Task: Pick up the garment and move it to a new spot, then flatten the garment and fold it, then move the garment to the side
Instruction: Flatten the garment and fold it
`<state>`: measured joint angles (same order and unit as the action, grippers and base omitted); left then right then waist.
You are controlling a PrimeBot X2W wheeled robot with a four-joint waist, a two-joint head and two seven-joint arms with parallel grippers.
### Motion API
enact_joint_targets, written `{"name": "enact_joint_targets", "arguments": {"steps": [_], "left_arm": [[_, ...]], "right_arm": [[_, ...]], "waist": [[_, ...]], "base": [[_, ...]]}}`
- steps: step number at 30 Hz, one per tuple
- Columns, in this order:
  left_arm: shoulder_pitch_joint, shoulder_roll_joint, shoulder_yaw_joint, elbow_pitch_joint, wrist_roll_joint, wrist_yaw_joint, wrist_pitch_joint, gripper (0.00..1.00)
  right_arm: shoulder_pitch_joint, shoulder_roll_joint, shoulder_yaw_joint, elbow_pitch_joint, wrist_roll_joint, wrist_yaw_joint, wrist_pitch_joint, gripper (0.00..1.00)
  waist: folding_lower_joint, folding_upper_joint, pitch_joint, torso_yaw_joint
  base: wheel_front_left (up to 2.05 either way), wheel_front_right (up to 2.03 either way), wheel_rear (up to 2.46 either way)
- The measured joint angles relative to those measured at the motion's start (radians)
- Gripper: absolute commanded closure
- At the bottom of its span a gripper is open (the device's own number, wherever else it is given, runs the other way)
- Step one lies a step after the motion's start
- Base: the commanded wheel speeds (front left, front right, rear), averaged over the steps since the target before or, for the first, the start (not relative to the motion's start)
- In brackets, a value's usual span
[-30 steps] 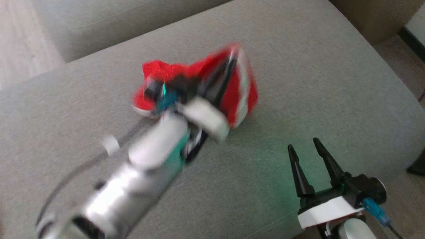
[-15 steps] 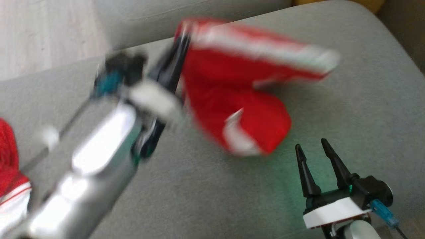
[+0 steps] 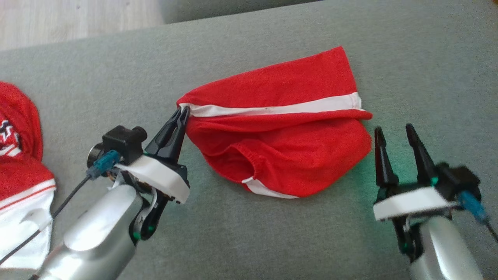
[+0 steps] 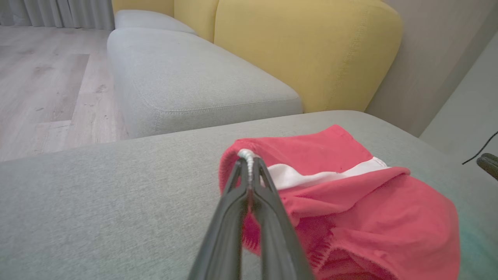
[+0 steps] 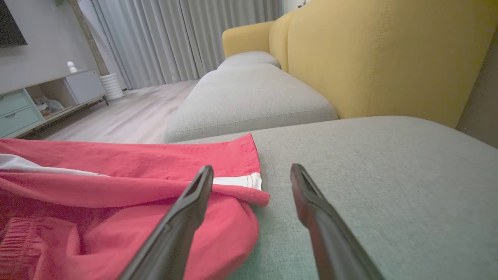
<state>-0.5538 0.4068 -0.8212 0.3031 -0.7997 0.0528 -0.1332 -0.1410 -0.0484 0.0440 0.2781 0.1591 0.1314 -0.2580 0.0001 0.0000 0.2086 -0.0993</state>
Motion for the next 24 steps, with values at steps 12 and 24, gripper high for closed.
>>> {"name": "enact_joint_targets", "arguments": {"steps": [12,24], "left_arm": [[-0.066,0.001,-0.014,0.021,0.035,-0.001,-0.002,1.0],[-0.066,-0.003,-0.023,0.036,0.035,-0.009,-0.009,1.0]], "right_arm": [[-0.353,-0.127,0.088,0.438,0.101,0.0,0.013,0.0],[-0.441,-0.128,0.301,0.623,0.255,0.0,0.057,0.56]], "waist": [[0.0001,0.0,0.053,0.058],[0.0,0.0,0.056,0.079]], "base": [[0.0,0.0,0.0],[0.0,0.0,0.0]]}}
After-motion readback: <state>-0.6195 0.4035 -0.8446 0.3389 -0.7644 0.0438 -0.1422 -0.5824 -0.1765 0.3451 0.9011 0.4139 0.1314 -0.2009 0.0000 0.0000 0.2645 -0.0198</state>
